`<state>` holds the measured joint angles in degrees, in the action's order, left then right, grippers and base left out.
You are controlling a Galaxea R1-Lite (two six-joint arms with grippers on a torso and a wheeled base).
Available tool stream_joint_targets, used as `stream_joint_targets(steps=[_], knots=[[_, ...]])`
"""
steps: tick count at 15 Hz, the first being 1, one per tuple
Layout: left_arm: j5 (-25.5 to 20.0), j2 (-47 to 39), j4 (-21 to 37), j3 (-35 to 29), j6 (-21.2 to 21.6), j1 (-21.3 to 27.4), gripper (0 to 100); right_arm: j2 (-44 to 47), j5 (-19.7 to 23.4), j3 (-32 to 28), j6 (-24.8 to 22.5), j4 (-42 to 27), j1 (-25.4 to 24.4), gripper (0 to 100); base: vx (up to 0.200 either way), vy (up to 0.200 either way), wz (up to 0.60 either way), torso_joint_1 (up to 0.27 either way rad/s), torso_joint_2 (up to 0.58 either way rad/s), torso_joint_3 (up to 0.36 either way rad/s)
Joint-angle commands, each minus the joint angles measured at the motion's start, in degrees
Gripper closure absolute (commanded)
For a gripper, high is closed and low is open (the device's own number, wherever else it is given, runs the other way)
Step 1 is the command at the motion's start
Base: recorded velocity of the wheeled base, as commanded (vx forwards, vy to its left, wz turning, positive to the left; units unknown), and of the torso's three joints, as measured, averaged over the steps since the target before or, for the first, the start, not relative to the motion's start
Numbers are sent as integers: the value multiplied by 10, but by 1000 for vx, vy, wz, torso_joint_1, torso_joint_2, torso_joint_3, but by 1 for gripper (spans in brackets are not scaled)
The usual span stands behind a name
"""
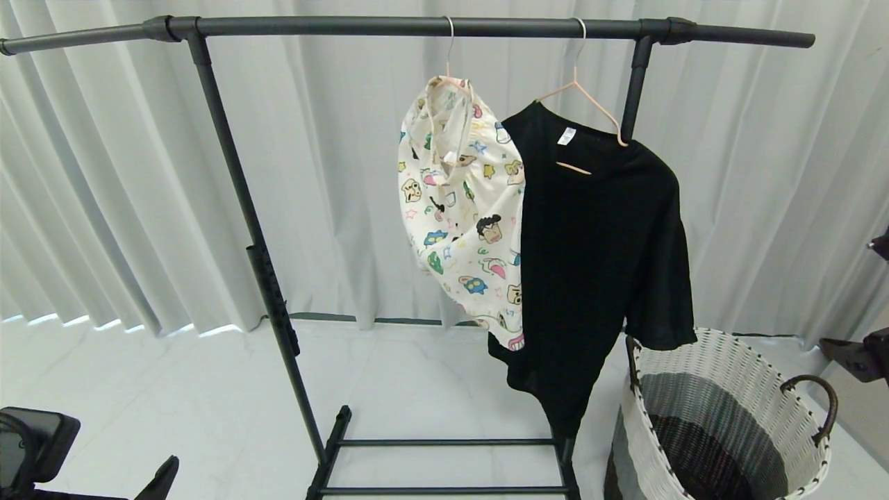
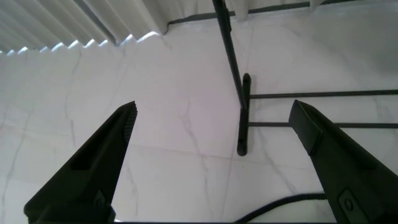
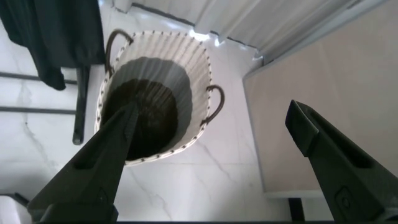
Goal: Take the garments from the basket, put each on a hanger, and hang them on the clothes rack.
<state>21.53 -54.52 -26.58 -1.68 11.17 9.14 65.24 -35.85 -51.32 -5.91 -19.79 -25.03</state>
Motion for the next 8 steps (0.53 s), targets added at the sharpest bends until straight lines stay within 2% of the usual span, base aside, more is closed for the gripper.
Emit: stream_joint_targets(steps=[1, 3, 6, 8], knots=[[0, 32, 1, 17, 0, -7, 0, -1, 0, 16, -1, 19, 12, 0, 0, 0, 0, -144, 461, 325], [9, 54, 12, 17, 0, -13, 0, -5, 0, 56, -1, 80, 51, 0, 0, 0, 0, -78, 276, 183], [40, 110, 13, 17, -4, -45, 0, -53, 2, 123, 3, 108, 137, 0, 0, 0, 0, -13, 60, 45], [95, 189, 50, 17, -1, -85, 0, -135, 1, 202, 1, 107, 219, 0, 0, 0, 0, 0, 0, 0]])
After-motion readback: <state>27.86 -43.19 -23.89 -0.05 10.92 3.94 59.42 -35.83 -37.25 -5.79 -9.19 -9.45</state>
